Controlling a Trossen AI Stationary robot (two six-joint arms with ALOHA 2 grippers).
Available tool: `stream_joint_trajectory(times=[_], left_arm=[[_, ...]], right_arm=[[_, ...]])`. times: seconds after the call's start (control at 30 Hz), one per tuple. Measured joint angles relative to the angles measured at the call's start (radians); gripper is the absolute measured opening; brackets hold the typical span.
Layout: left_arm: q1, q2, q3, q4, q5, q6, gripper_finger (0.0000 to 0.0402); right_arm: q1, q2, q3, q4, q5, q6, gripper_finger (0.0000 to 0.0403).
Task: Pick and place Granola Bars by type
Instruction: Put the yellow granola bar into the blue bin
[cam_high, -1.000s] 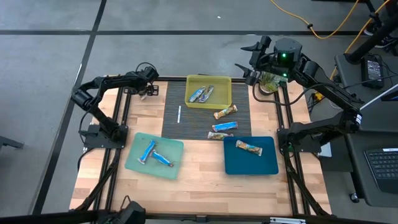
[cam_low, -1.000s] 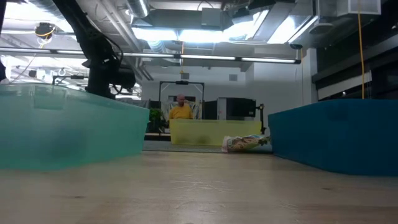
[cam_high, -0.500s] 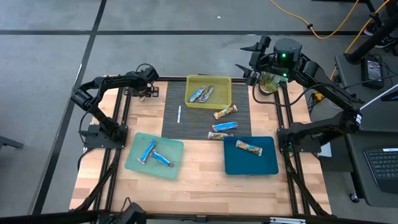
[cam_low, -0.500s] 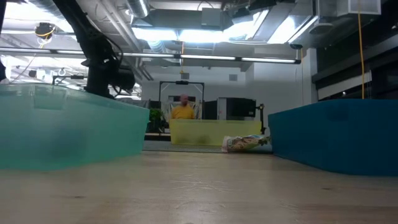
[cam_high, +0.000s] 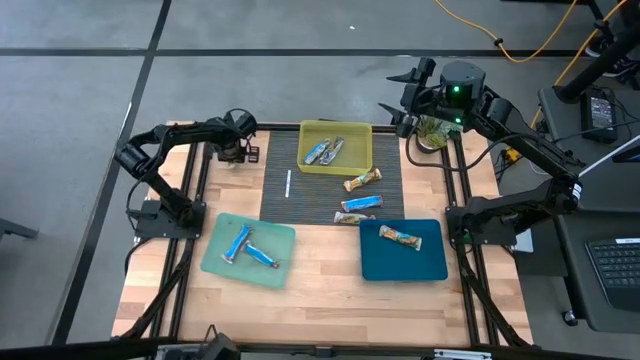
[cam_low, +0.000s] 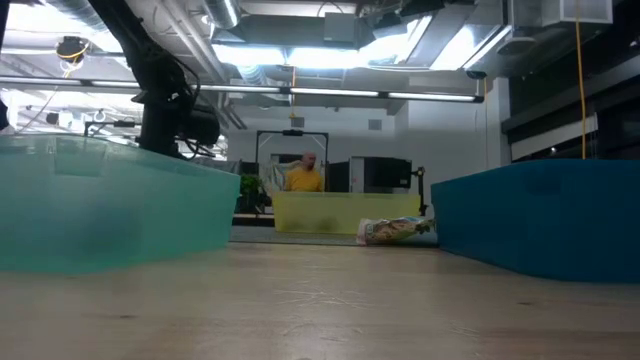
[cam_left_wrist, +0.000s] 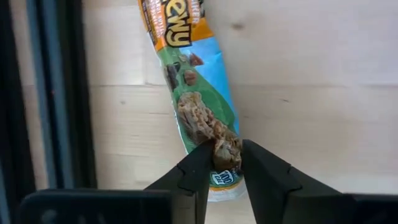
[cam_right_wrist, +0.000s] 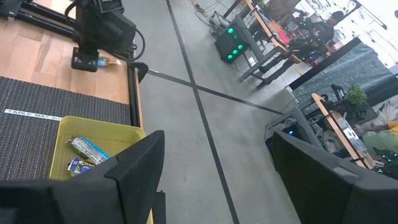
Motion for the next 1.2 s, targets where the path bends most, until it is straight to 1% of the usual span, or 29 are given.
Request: stream_joint_trajectory(times=[0.17, 0.37, 0.5, 0.6, 0.77, 1.07, 1.2], left_arm=[[-0.036, 0.0, 0.0, 0.003, 0.002, 0.0, 0.005], [-0.058, -0.001, 0.0, 0.004, 0.011, 0.0, 0.0007], [-0.084, -0.017, 0.003, -0.001, 0.062, 0.003, 0.0005], [-0.109, -0.049, 0.032, -0.001, 0.087, 0.032, 0.0003], [-0.142, -0.141, 0.109, 0.0, 0.09, 0.088, 0.0002], [-0.22, -0.359, 0.271, 0.02, 0.087, 0.305, 0.0002], [-0.271, -0.454, 0.298, 0.097, 0.087, 0.366, 0.0001]], right_arm=[[-0.008, 0.0, 0.0, 0.0, -0.004, 0.0, 0.0298], [-0.035, 0.0, 0.0, 0.0, -0.045, 0.003, 0.0298], [-0.037, 0.0, 0.0, -0.002, -0.045, 0.003, 0.0298], [-0.037, 0.0, 0.0, -0.013, -0.045, 0.003, 0.0298], [-0.037, 0.0, 0.0, -0.031, -0.045, 0.003, 0.0298], [-0.037, 0.0, 0.0, -0.031, -0.045, 0.003, 0.0298], [-0.037, 0.0, 0.0, -0.031, -0.045, 0.003, 0.0298]])
